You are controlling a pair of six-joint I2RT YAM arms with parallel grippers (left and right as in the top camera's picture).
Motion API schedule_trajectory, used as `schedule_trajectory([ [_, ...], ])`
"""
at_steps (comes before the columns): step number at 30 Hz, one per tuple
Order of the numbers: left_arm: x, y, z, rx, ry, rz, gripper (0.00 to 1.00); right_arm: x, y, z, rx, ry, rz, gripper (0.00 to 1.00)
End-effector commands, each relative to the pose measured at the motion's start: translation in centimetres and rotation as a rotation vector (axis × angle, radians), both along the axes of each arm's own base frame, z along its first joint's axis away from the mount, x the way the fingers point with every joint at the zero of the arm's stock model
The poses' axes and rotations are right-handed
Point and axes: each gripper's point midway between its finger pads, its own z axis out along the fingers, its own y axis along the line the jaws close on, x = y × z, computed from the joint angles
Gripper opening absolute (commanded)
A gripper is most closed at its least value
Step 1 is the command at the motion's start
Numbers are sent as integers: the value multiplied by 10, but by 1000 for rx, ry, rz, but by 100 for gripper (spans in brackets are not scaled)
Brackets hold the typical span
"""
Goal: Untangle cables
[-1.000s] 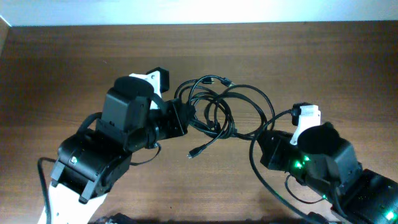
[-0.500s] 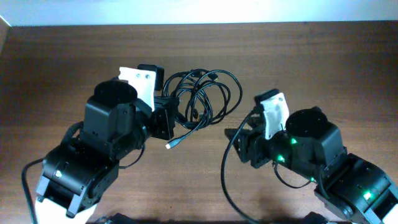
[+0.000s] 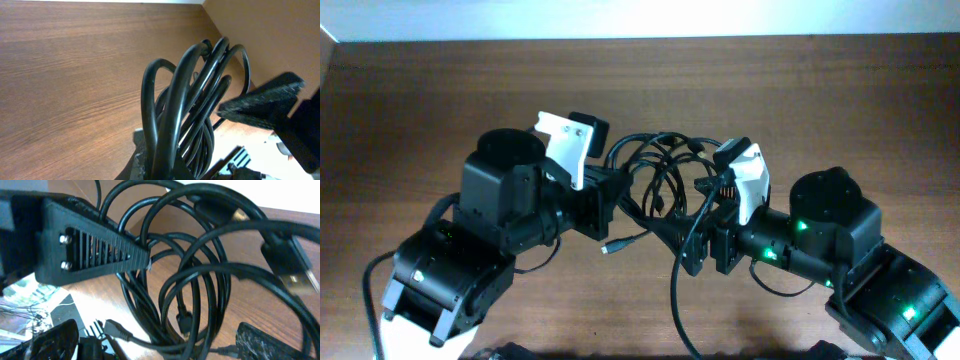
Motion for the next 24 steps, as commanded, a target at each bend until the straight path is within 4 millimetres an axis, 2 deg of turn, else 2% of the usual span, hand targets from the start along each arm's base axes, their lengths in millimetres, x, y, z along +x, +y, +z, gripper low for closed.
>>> schedule_trajectory([
  [1, -7, -8, 7, -5, -35, -57, 0, 12, 4, -4, 71, 141, -84, 99],
  [4, -8, -8, 7, -5, -35, -62, 0, 19, 10, 0, 101, 137, -92, 100],
  [7, -8, -8, 7, -5, -35, -62, 0, 29, 4, 1, 94, 110, -153, 72],
  [8, -8, -8, 7, -5, -34, -62, 0, 31, 2, 1, 90, 105, -168, 67],
  [13, -16, -16, 10, -21, -44, -140, 0, 42, -5, -1, 72, 84, -241, 66],
  [14, -16, -16, 10, -21, -44, -141, 0, 43, -5, -1, 73, 83, -241, 63],
  [16, -19, -19, 11, -25, -49, -166, 0, 43, -5, 0, 76, 80, -240, 45],
  [17, -19, -19, 11, -25, -49, -166, 0, 43, -5, 0, 76, 80, -240, 33],
  [21, -18, -18, 10, -20, -50, -159, 0, 42, -5, 0, 76, 81, -236, 15],
  [24, -2, -2, 4, 10, -24, -5, 0, 35, -2, 5, 93, 84, -199, 5],
])
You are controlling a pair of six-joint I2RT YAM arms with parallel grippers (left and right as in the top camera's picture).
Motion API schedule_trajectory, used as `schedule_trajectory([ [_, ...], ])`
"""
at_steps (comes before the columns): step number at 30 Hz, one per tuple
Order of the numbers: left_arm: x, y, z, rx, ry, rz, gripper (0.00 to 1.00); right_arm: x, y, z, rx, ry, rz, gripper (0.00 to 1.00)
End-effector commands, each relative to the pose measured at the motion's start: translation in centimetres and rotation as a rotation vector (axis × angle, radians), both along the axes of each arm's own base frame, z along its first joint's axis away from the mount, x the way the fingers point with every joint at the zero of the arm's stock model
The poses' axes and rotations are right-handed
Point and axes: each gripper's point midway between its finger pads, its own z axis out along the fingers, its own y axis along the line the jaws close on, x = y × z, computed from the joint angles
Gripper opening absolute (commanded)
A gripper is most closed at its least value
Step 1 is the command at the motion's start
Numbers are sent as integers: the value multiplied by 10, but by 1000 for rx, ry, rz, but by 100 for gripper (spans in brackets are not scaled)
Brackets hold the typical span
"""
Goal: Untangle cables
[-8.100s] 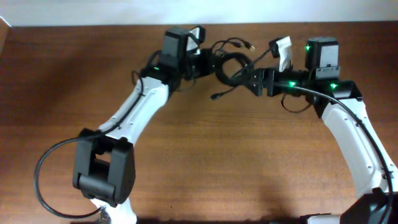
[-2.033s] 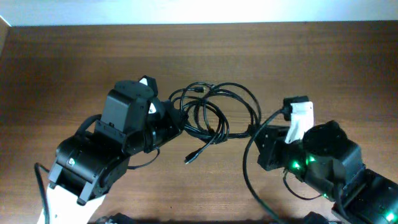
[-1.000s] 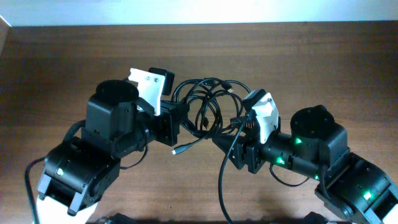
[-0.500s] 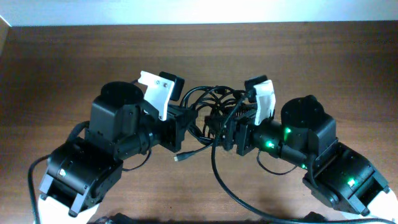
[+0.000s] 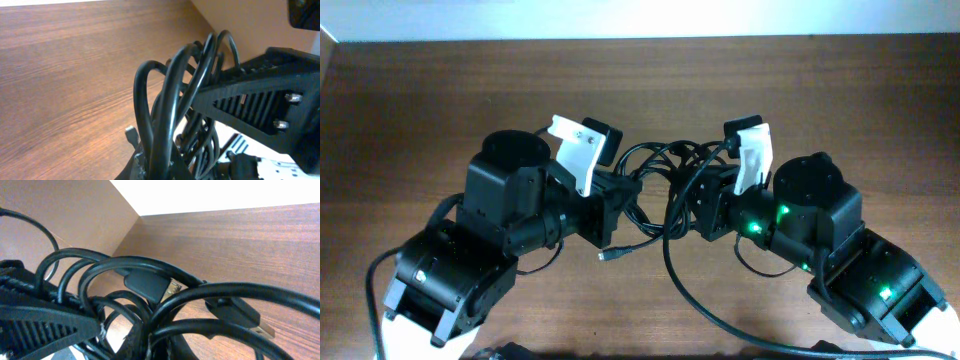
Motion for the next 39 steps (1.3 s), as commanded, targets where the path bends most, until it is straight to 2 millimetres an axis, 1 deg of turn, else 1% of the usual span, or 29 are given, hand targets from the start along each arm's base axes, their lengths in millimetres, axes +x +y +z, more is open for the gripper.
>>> schedule_trajectory([
  [1, 14, 18, -1, 2, 35, 183, 0, -9, 1, 10, 27, -15, 38, 4],
  [2, 21, 34, -8, 20, 69, 305, 0, -14, -1, 15, 40, -26, 48, 4],
  [4, 26, 52, -20, 54, 116, 440, 0, -22, -8, 28, 65, -60, 47, 4],
  [5, 27, 62, -26, 73, 141, 506, 0, -29, -15, 38, 83, -90, 45, 4],
  [6, 27, 67, -30, 80, 160, 543, 0, -35, -22, 46, 97, -120, 34, 4],
  [8, 28, 67, -31, 83, 163, 543, 0, -47, -37, 64, 130, -176, 15, 4],
  [11, 28, 67, -31, 83, 163, 543, 0, -55, -56, 72, 140, -212, -42, 4],
  [13, 28, 66, -31, 83, 163, 543, 0, -52, -68, 64, 106, -197, -98, 4],
  [15, 28, 68, -31, 87, 160, 550, 0, -47, -77, 50, 51, -163, -157, 4],
  [18, 30, 78, -34, 124, 150, 597, 0, -42, -91, 35, -14, -135, -231, 4],
  [19, 30, 78, -34, 123, 150, 600, 0, -39, -102, 24, -66, -114, -285, 8],
  [21, 30, 79, -34, 123, 147, 602, 0, -38, -122, 5, -162, -74, -365, 8],
  [22, 30, 79, -33, 123, 146, 603, 0, -39, -127, -3, -199, -56, -382, 8],
  [25, 33, 78, -30, 110, 134, 602, 0, -43, -131, -12, -235, -31, -382, 10],
  [26, 33, 78, -30, 109, 133, 602, 0, -44, -132, -15, -246, -22, -381, 15],
  [27, 33, 77, -30, 107, 131, 602, 0, -45, -132, -17, -248, -15, -372, 33],
  [28, 33, 76, -30, 104, 134, 597, 0, -47, -129, -17, -242, -10, -355, 64],
  [29, 32, 75, -30, 100, 137, 590, 0, -48, -127, -17, -237, -7, -345, 86],
  [31, 32, 73, -29, 92, 139, 580, 0, -48, -126, -18, -237, -5, -342, 96],
  [32, 32, 71, -29, 87, 141, 574, 0, -48, -126, -17, -236, -6, -341, 98],
  [34, 31, 68, -29, 79, 148, 559, 0, -49, -123, -18, -229, 1, -321, 99],
  [36, 30, 60, -26, 49, 153, 523, 0, -49, -120, -19, -229, 7, -311, 99],
  [39, 28, 41, -16, -25, 156, 432, 0, -50, -103, -25, -218, 45, -237, 99],
])
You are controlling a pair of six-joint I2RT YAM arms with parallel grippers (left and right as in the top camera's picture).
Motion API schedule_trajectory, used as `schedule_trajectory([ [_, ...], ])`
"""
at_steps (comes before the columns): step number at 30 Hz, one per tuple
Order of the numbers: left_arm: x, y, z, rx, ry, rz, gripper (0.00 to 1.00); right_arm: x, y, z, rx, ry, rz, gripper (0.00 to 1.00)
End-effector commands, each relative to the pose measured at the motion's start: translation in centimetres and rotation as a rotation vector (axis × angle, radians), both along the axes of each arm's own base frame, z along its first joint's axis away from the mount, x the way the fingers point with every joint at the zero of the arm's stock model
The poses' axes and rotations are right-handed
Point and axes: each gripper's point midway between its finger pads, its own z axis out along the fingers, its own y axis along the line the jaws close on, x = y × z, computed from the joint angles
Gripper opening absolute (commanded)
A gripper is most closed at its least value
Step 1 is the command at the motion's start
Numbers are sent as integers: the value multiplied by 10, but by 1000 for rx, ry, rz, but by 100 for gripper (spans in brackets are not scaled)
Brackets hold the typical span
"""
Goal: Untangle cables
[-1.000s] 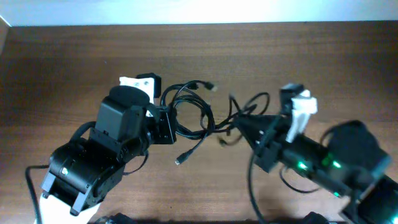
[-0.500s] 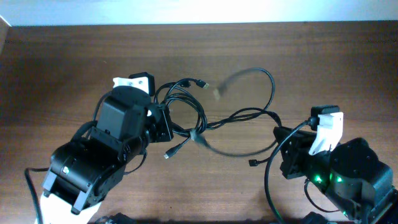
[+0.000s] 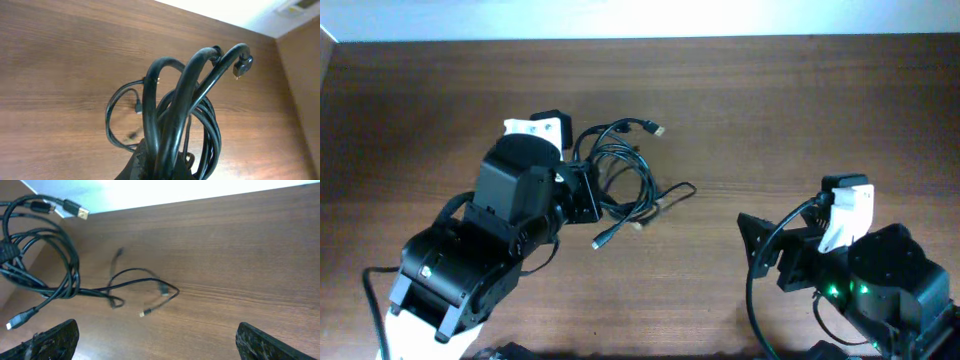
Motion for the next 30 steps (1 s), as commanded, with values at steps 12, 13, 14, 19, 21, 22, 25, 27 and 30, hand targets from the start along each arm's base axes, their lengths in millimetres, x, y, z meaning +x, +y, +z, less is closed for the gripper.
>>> schedule_trajectory([
  [12, -19, -53, 30, -159, -68, -341, 0, 4, 107, 2, 107, 45, 477, 99],
  [13, -23, -61, 36, -172, -95, -404, 0, 2, 115, 3, 113, 35, 528, 99],
  [14, -25, -63, 38, -172, -107, -428, 0, 2, 120, 3, 117, 36, 559, 96],
  [19, -24, -62, 38, -153, -126, -438, 0, 7, 124, -5, 105, 55, 559, 17],
  [21, -18, -57, 36, -126, -134, -398, 4, 7, 124, -4, 105, 54, 558, 4],
  [22, -18, -57, 36, -125, -133, -398, 9, 7, 124, -4, 105, 55, 559, 4],
  [25, -8, -33, 20, -18, -105, -273, 87, 1, 119, -4, 100, 57, 560, 4],
  [27, 1, -7, 8, 38, -61, -102, 99, -1, 107, -3, 70, 43, 519, 4],
  [30, 3, 17, -3, 52, -1, 78, 99, -7, 101, 3, 76, 24, 517, 4],
])
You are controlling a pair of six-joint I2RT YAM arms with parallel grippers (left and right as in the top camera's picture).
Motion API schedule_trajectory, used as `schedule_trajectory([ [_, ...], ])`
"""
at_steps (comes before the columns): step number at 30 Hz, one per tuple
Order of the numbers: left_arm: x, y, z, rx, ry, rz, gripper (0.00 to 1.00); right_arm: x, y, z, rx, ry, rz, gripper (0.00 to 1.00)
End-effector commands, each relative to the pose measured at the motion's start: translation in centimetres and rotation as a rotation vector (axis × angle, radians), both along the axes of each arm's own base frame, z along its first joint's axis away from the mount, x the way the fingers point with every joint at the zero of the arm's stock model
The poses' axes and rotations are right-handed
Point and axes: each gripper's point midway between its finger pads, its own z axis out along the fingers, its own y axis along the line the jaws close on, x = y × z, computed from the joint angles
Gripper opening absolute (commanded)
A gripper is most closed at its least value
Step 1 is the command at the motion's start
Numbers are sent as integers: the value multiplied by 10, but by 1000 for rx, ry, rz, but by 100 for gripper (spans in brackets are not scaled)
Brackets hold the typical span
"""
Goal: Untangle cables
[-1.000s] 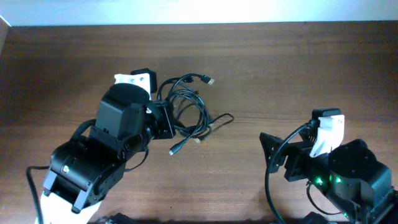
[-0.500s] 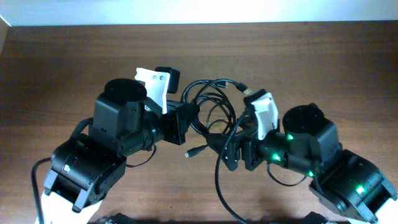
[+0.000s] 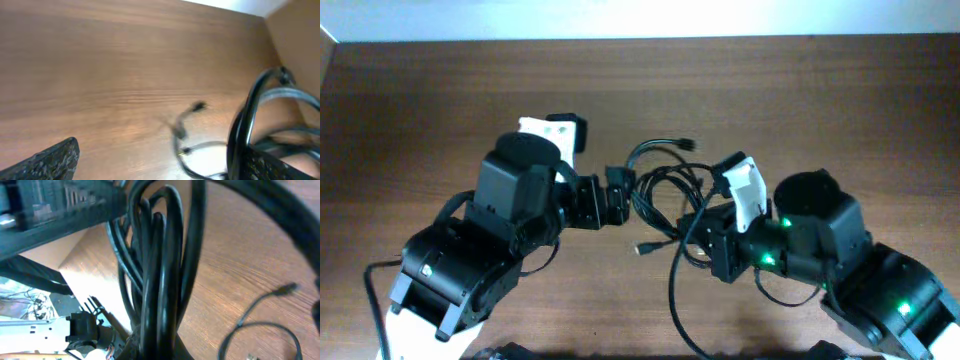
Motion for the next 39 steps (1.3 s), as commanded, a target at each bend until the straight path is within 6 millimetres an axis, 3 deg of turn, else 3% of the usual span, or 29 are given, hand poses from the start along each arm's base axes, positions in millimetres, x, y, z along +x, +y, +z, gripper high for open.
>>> schedule_trajectory([
  [1, 9, 27, -1, 22, 5, 199, 99, -5, -7, 14, 13, -64, 1, 4],
  [7, 1, 13, -2, 4, 21, 95, 99, -5, -7, 13, 8, -62, 2, 4],
  [11, -20, -44, 26, -88, -102, -343, 99, -4, -6, 8, -5, -43, 6, 4],
  [16, -23, -47, 27, -99, -104, -370, 99, -4, -5, 8, -1, -39, 7, 4],
  [20, -10, -54, 27, -101, -117, -366, 99, -7, 0, 13, 27, -44, 37, 4],
  [22, 3, -61, 16, -92, -89, -366, 99, -10, 2, 14, 37, -35, 58, 4],
  [24, 13, -67, 8, -95, -67, -358, 92, -10, 2, 14, 37, -35, 58, 4],
  [27, 24, -71, 16, -138, -89, -329, 92, -12, -2, 5, 1, -15, 49, 4],
  [31, 30, -47, -5, -22, -44, -211, 94, -12, -2, 5, 3, -16, 49, 4],
  [39, 21, 12, -47, 249, 88, -16, 92, -5, -2, 12, 14, -54, 30, 4],
])
